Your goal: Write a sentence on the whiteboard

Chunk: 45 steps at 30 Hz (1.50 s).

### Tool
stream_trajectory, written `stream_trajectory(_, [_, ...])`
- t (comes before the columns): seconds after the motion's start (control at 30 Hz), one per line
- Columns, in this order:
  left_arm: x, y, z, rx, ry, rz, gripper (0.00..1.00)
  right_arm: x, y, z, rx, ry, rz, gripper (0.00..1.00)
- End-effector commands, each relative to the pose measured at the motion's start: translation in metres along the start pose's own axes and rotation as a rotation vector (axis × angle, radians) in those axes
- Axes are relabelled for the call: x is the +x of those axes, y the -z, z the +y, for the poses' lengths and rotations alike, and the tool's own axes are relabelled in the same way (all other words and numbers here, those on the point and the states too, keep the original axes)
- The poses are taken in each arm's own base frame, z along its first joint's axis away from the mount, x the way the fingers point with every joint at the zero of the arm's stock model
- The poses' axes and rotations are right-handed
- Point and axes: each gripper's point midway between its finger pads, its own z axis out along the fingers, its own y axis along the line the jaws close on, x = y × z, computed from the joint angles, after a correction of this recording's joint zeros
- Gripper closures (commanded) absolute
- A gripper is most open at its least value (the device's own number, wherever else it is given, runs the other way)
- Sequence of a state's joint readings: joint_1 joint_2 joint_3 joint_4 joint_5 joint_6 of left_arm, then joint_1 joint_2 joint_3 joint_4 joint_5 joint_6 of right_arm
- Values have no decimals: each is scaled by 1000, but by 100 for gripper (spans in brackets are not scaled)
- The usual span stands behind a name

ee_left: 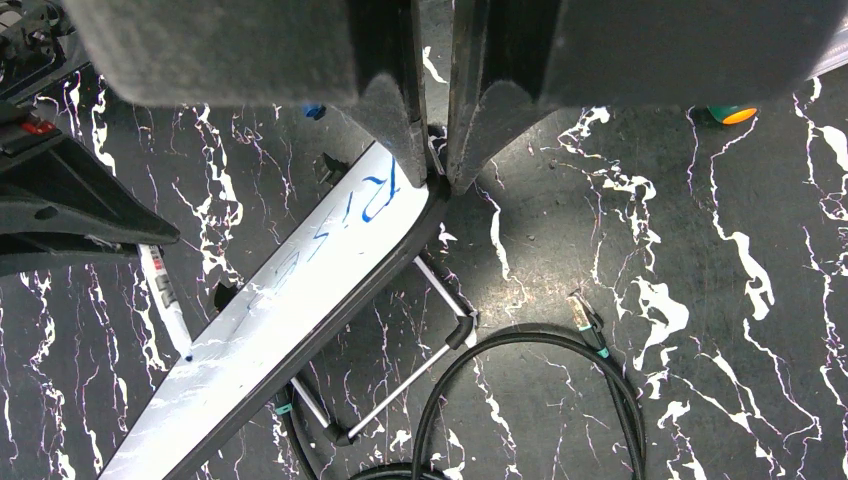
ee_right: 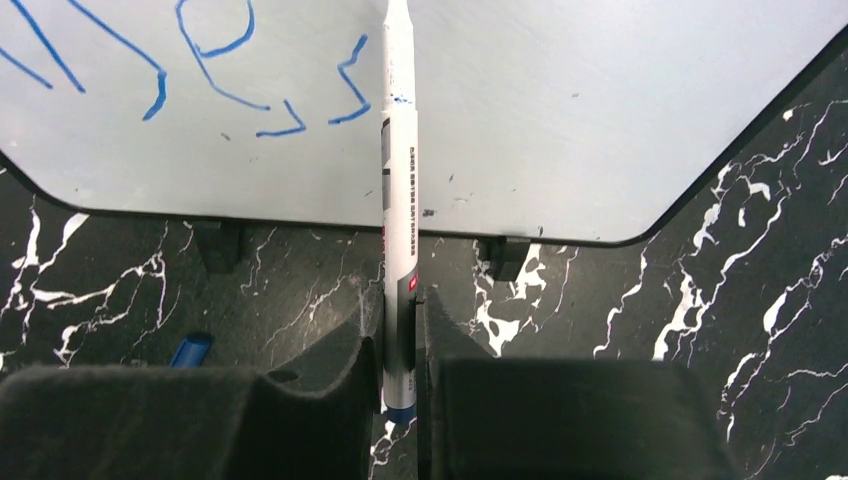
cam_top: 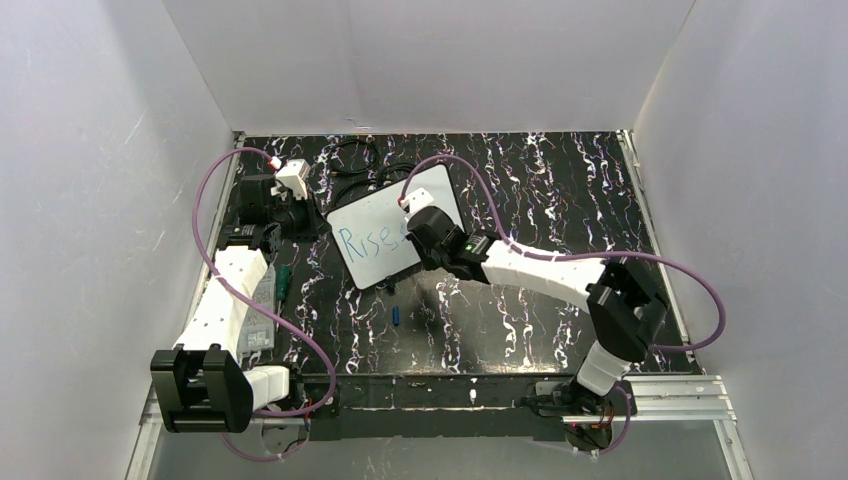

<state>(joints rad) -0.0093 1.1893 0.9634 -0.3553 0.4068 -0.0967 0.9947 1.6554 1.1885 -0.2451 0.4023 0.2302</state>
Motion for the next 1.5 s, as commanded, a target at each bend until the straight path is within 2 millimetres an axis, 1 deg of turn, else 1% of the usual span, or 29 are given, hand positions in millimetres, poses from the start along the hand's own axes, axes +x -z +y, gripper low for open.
stream_trajectory(0.0, [-5, 8, -3, 7, -24, -28, 100, -24, -6, -3, 18, 9, -43, 99])
stream_trajectory(0.17, [-5, 8, -3, 8, -23, -28, 100, -17, -13, -2, 16, 9, -19, 99])
stream_trajectory(0.37, [-5, 7, -4, 9, -23, -28, 100, -2, -19, -1, 10, 16, 28, 99])
stream_trajectory(0.67, [-6, 8, -5, 12, -24, -32, 100, 39, -19, 0, -14, -14, 124, 99])
stream_trajectory(0.8, [-6, 8, -5, 12, -24, -31, 100, 54, -18, 4, -33, -28, 156, 99])
stream_trajectory(0.9, [-6, 8, -5, 12, -24, -32, 100, 61, -18, 5, -39, -34, 168, 99])
stream_trajectory(0.97, [-6, 9, -5, 13, -26, -32, 100, 61, -17, 5, -40, -35, 165, 99])
stream_trajectory(1.03, [-6, 8, -5, 13, -25, -31, 100, 56, -16, 5, -39, -38, 151, 99])
stream_trajectory(1.3, [-6, 8, -4, 9, -25, -31, 100, 27, -16, 3, -15, -32, 86, 99])
stream_trajectory(1.47, [-6, 8, -4, 10, -24, -31, 100, 19, -18, 2, -6, -23, 71, 99])
